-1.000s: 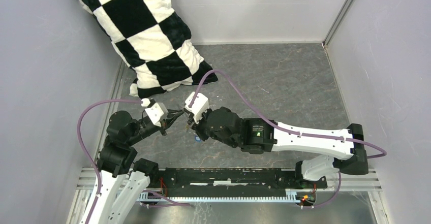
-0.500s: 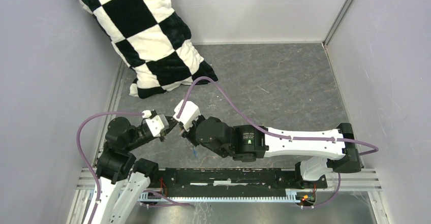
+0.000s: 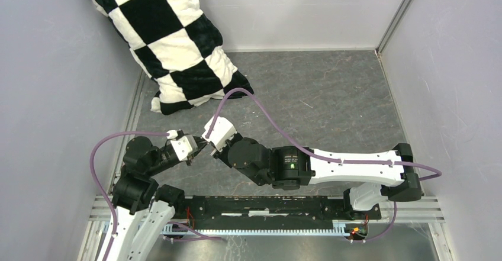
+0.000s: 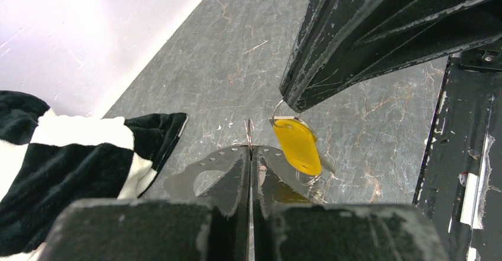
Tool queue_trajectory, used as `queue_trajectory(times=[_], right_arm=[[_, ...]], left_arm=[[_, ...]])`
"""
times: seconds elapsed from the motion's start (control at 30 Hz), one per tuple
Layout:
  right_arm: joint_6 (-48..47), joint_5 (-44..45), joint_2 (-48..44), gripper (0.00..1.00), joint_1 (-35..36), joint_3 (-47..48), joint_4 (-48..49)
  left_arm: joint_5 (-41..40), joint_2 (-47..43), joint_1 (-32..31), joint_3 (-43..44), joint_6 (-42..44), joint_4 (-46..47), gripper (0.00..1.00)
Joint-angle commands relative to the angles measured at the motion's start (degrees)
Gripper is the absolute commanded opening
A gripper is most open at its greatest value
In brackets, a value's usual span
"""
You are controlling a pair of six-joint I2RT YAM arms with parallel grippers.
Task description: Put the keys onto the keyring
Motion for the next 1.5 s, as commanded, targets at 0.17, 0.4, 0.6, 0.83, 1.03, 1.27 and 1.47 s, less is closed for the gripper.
queue_trajectory(times=[0.17, 0.4, 0.6, 0.83, 1.03, 1.27, 1.47], right_arm=[[-2.12, 1.27, 0.59, 0.0, 1.04, 3.78, 0.71], [-2.51, 0.9, 1.28, 0.0, 1.18, 4.08, 0.71], [-2.92, 1.2, 1.65, 0.0, 1.15, 3.96, 1.29], [-2.84, 1.95, 1.55, 0.0, 1.18, 3.51, 1.72], [-2.83, 2.55, 1.26, 0.0, 1.1, 2.76, 1.95], [-2.71, 3.45, 0.87, 0.0, 1.04, 2.22, 2.45], [-2.7, 3.55, 0.96, 0.0, 1.05, 1.93, 2.4]], left_arm=[[1.97, 0.74, -0.1, 1.42, 1.45, 1.64, 0.02], [2.29, 0.88, -0.09, 2.04, 0.96, 1.6, 0.02], [2.5, 0.8, -0.1, 2.52, 0.75, 1.52, 0.02], [2.98, 0.6, -0.09, 2.74, 0.51, 1.51, 0.02], [3.36, 0.72, -0.08, 2.88, 0.2, 1.52, 0.02], [4.22, 0.58, -0.1, 3.15, -0.19, 1.52, 0.02], [4.6, 0.04, -0.1, 3.06, -0.37, 1.47, 0.02]])
